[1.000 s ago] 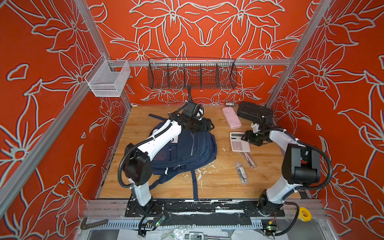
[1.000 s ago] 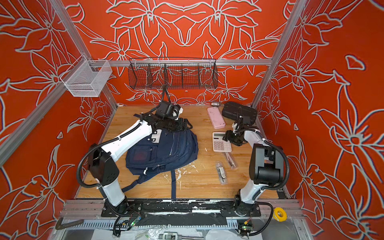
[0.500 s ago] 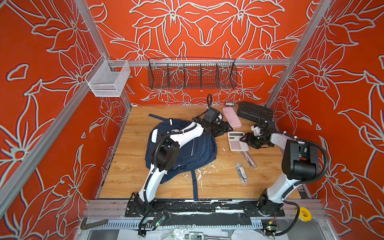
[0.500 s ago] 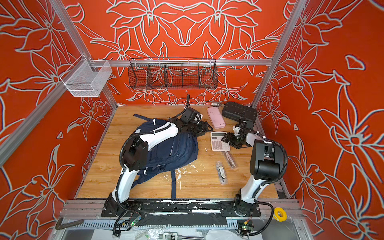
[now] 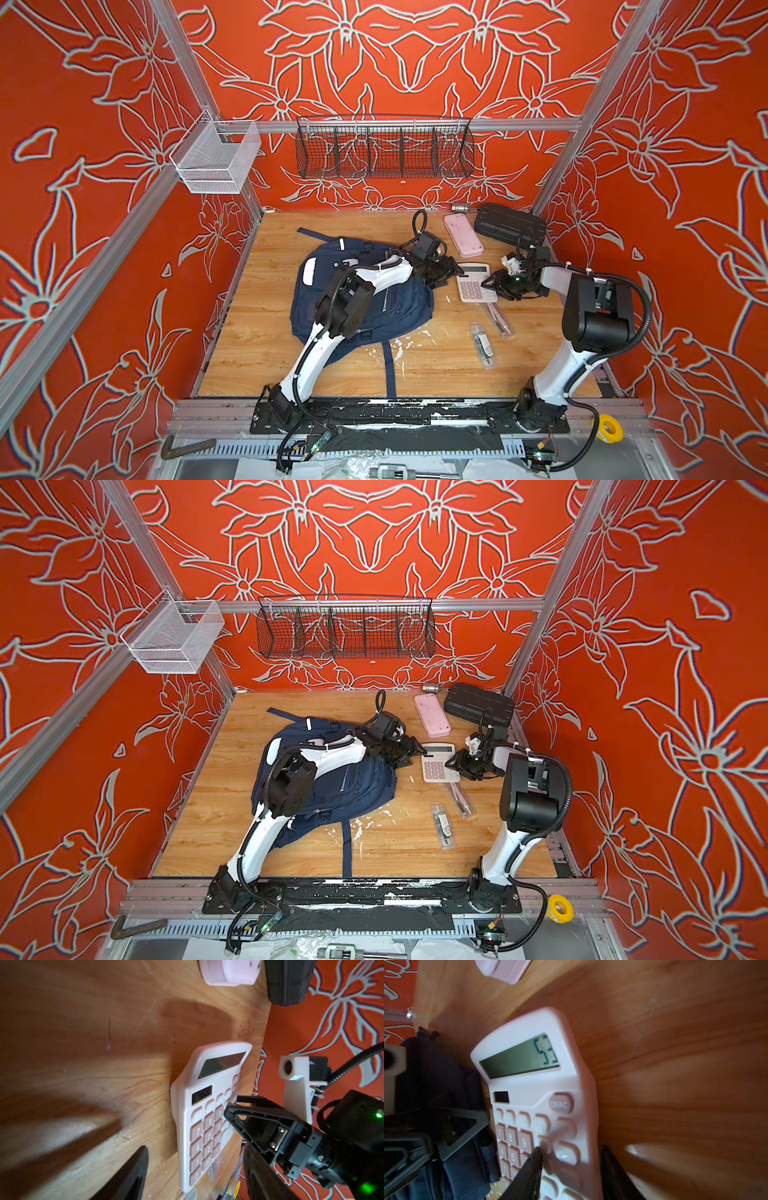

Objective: Pack the student bag

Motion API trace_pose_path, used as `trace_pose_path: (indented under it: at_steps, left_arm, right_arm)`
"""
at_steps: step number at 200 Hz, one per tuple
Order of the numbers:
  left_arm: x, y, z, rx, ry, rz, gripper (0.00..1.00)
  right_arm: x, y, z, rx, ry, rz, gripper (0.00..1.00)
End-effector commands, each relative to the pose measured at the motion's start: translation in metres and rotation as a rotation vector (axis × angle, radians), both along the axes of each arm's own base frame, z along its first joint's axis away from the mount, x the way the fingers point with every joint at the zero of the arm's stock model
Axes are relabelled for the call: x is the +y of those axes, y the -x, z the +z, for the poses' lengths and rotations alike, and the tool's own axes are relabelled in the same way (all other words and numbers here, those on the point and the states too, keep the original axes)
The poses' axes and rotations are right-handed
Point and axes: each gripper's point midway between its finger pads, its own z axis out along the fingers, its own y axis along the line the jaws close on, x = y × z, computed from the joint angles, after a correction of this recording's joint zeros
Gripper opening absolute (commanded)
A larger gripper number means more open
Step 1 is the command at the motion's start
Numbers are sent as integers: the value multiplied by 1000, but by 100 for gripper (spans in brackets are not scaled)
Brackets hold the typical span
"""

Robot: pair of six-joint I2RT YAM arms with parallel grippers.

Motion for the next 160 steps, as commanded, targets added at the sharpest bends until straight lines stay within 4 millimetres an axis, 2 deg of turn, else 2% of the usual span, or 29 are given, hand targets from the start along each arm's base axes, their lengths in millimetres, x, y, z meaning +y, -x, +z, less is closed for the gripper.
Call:
trace_pose_path:
  at_steps: [1, 48, 87, 96, 126, 160]
  left_arm:
    - [-14, 12, -12, 54, 45, 0, 72]
    - [-26, 19, -15, 34, 72, -16, 67]
    - [-41, 17, -14, 33, 154, -46, 49]
    - [-44, 18, -10, 17, 160, -58, 44]
    - [-44, 17, 10, -53, 153, -92, 19]
    - [-41, 16, 46, -169, 111, -152, 4]
  right_arm:
    - [-2, -2, -2, 22, -11, -3, 43]
    - [2, 1, -5, 40, -35, 0, 38]
    - [5, 4, -5, 52, -58, 4, 34]
    - [5, 4, -5, 55, -57, 5, 34]
    - [5, 5, 4, 31, -45, 12, 37]
    - [2, 2, 28, -28, -12, 11, 45]
